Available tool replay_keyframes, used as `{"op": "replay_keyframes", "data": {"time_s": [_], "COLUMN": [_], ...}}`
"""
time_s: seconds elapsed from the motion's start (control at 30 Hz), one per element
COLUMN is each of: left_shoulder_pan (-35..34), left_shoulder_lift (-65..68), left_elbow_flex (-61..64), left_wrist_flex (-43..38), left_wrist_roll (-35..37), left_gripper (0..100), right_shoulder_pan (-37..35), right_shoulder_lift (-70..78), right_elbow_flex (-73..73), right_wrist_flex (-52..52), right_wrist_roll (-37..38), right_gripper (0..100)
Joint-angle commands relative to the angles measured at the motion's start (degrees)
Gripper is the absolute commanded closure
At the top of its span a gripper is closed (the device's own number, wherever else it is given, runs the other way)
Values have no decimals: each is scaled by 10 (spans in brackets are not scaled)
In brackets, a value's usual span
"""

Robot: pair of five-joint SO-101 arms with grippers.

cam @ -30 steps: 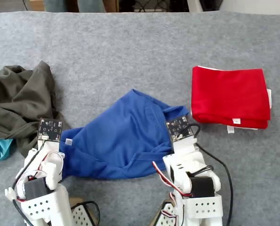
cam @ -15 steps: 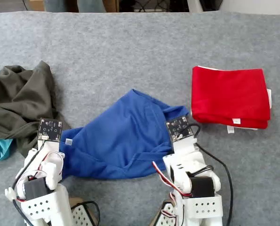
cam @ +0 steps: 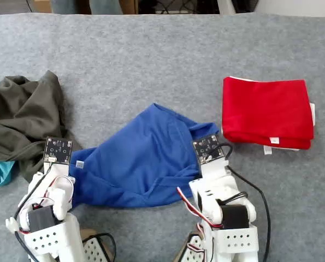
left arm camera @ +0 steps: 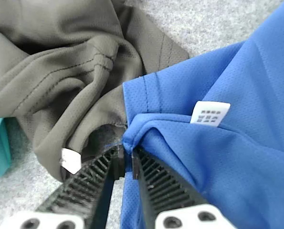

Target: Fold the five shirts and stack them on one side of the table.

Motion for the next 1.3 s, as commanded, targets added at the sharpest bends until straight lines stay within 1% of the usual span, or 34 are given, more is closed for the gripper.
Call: {"op": "replay_keyframes", "data": {"time_s": [0.0, 0.13, 0.2, 0.27, 0.43, 0.53, 0.63, 0.73, 0.87, 0.97, 1.1, 1.27], "left_shoulder_pan": [7, 7, 7, 7, 7, 7, 7, 7, 7, 7, 7, 7], "left_shoulder_lift": [-4, -4, -4, -4, -4, -4, -4, -4, -4, -4, -4, -4], "left_elbow_flex": [7, 7, 7, 7, 7, 7, 7, 7, 7, 7, 7, 7], "left_wrist_flex": [-7, -7, -7, -7, -7, -7, -7, -7, -7, -7, -7, -7], "left_wrist_roll": [6, 6, 6, 6, 6, 6, 6, 6, 6, 6, 6, 6], "left_gripper": [970, 970, 970, 970, 970, 970, 970, 970, 970, 970, 970, 970], "right_shoulder_pan": [-12, -40, -67, -69, -69, -69, -69, -69, -69, -52, -50, -51], "right_shoulder_lift": [-40, -40, -40, -40, -40, -34, -34, -33, -33, -33, -33, -33], "right_elbow_flex": [0, 0, -2, -12, -109, -163, -211, -252, -259, -250, -213, -209], "right_wrist_flex": [0, -2, -23, -46, -126, -143, -111, -54, 20, 10, -6, -8], "right_wrist_roll": [-7, -8, -8, -8, -8, -8, -8, -8, -5, -8, -5, -5], "right_gripper": [982, 982, 983, 983, 983, 983, 983, 983, 984, 984, 984, 984]}}
